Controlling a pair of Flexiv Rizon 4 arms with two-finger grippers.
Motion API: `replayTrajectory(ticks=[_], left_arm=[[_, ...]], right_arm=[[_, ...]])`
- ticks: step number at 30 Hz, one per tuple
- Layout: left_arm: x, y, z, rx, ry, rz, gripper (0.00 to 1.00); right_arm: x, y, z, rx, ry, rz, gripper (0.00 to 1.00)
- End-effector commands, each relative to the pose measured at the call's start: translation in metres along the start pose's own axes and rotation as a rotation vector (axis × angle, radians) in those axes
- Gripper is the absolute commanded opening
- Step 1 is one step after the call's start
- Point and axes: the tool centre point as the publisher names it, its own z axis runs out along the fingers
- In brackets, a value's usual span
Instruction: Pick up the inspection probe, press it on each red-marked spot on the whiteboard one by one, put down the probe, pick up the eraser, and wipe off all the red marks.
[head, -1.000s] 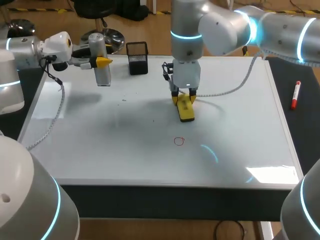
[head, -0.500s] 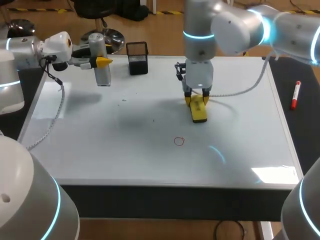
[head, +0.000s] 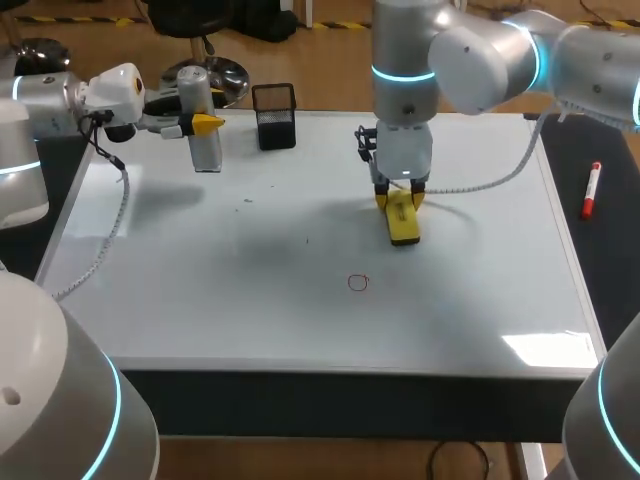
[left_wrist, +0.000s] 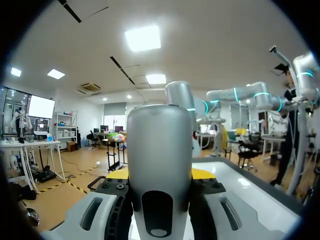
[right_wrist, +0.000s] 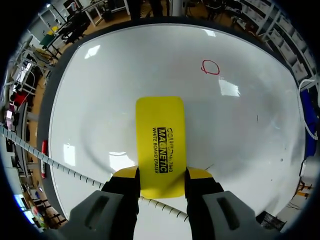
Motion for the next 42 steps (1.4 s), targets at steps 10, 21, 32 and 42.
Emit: replayTrajectory(ticks=[10, 21, 32, 42], left_arm=[[0.002, -0.002, 0.001, -0.002, -0.005, 0.002, 0.00], [0.002, -0.002, 0.001, -0.002, -0.005, 0.002, 0.00], [0.002, -0.002, 0.001, -0.002, -0.005, 0.002, 0.00], [0.002, -0.002, 0.001, -0.002, -0.005, 0.002, 0.00]], right_arm=[[0.002, 0.023, -0.061, 0.116, 0.023, -0.032, 0.00], [0.006, 0.029, -0.067, 0.126, 0.020, -0.017, 0.00], [0.006, 0.029, -0.067, 0.126, 0.020, -0.017, 0.00], [0.023, 0.008, -0.058, 0.093, 0.035, 0.035, 0.00]])
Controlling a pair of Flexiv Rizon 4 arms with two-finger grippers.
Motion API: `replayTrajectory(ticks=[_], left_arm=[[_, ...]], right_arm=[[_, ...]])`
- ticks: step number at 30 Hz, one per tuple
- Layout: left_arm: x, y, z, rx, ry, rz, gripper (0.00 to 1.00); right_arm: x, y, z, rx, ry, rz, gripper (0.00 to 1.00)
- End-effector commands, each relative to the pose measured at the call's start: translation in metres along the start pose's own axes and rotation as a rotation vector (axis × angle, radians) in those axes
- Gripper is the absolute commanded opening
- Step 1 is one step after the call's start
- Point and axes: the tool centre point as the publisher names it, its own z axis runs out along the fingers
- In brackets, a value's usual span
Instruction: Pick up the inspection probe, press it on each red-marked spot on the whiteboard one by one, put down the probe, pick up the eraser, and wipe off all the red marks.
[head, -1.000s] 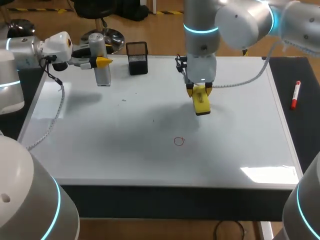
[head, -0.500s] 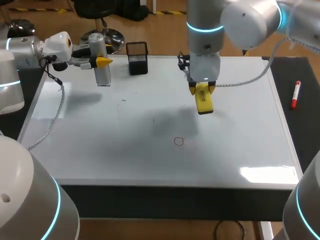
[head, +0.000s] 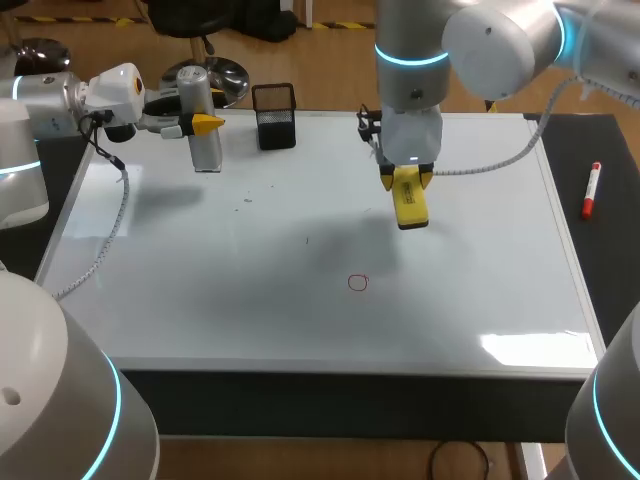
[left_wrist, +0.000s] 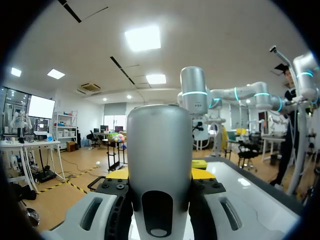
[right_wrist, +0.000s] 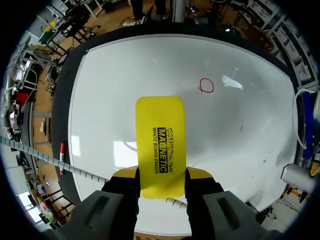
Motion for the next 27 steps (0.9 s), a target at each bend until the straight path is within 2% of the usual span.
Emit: replayTrajectory(ticks=[1, 4, 16, 27], left_arm=[[0.002, -0.002, 0.001, -0.002, -0.005, 0.002, 0.00], [0.002, -0.002, 0.001, -0.002, -0.005, 0.002, 0.00], [0.002, -0.002, 0.001, -0.002, -0.005, 0.002, 0.00], [0.002, -0.002, 0.001, -0.002, -0.005, 0.002, 0.00]], right_arm=[[0.014, -0.020, 0.007, -0.026, 0.015, 0.032, 0.00], [0.033, -0.036, 0.015, -0.047, 0.015, 0.084, 0.00], [0.106, -0.096, 0.017, -0.031, -0.015, 0.293, 0.00], [0.155, -0.132, 0.019, -0.043, -0.004, 0.417, 0.00]])
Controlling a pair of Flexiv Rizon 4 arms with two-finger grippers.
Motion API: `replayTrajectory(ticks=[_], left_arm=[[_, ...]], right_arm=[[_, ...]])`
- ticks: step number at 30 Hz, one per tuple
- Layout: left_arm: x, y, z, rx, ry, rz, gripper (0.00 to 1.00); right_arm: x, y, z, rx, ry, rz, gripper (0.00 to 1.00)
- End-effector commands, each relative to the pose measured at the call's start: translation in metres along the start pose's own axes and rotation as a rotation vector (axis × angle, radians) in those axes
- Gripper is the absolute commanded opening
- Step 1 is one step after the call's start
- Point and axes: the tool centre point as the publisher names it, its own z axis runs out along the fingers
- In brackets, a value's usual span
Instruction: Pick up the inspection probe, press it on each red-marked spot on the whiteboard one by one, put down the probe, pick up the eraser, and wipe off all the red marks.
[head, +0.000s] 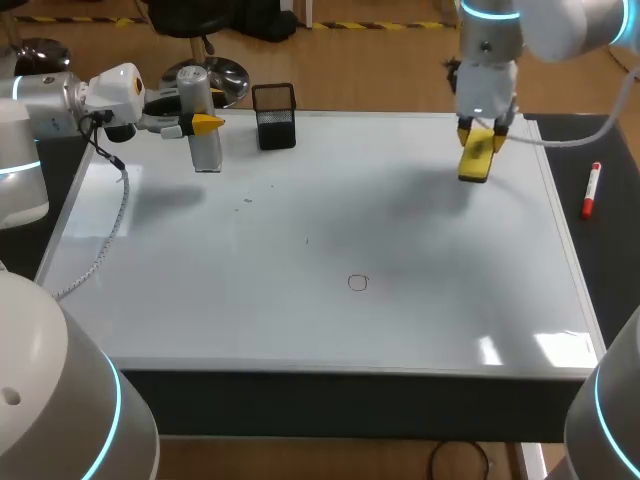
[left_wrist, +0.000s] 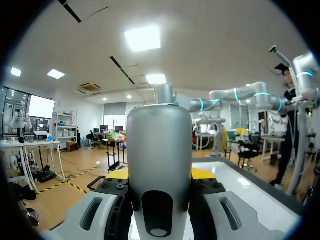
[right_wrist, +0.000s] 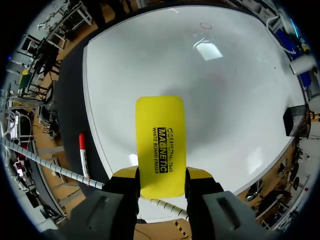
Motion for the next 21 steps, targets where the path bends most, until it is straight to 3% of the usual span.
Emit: replayTrajectory(ticks=[1, 12, 21], left_arm=[[0.002, -0.002, 0.001, -0.002, -0.005, 0.002, 0.00], [0.002, -0.002, 0.001, -0.002, -0.005, 0.002, 0.00], [0.002, -0.002, 0.001, -0.002, -0.005, 0.002, 0.00]], right_arm=[[0.005, -0.017, 0.000, -0.022, 0.004, 0.014, 0.00], [0.003, -0.047, 0.012, -0.074, 0.003, 0.045, 0.00], [0.002, -0.042, 0.003, -0.054, -0.004, 0.055, 0.00]])
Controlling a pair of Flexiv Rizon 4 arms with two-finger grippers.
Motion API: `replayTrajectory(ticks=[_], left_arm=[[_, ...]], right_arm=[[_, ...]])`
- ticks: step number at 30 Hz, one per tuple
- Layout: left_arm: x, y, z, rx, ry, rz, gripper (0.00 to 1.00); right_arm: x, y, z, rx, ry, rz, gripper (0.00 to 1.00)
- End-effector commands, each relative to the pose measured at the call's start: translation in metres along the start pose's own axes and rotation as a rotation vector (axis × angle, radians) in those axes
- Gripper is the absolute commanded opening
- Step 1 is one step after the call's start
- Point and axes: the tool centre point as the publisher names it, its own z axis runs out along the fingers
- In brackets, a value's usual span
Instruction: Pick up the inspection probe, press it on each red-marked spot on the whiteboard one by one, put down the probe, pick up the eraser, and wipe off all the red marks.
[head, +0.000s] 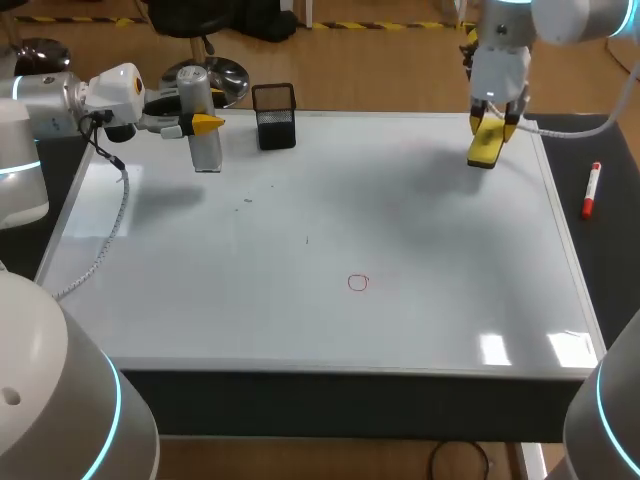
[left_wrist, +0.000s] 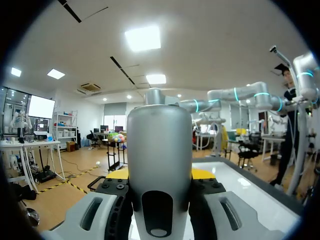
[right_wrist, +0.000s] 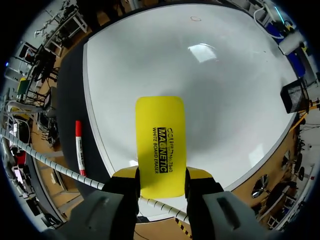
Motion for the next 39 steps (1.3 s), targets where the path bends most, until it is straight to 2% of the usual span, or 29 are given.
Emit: replayTrajectory(ticks=[1, 25, 29, 39], left_arm=[[0.002, -0.002, 0.001, -0.002, -0.005, 0.002, 0.00], [0.002, -0.002, 0.001, -0.002, -0.005, 0.002, 0.00], [0.020, 0.000, 0.010, -0.014, 0.036, 0.011, 0.00], [0.091, -0.006, 0.048, 0.028, 0.164, 0.038, 0.00]], right_arm=[[0.001, 0.005, -0.007, 0.009, 0.008, 0.001, 0.00], [0.001, 0.005, -0.007, 0.009, 0.008, 0.001, 0.00], [0.001, 0.005, -0.007, 0.009, 0.008, 0.001, 0.00], [0.001, 0.005, -0.007, 0.009, 0.008, 0.001, 0.00]])
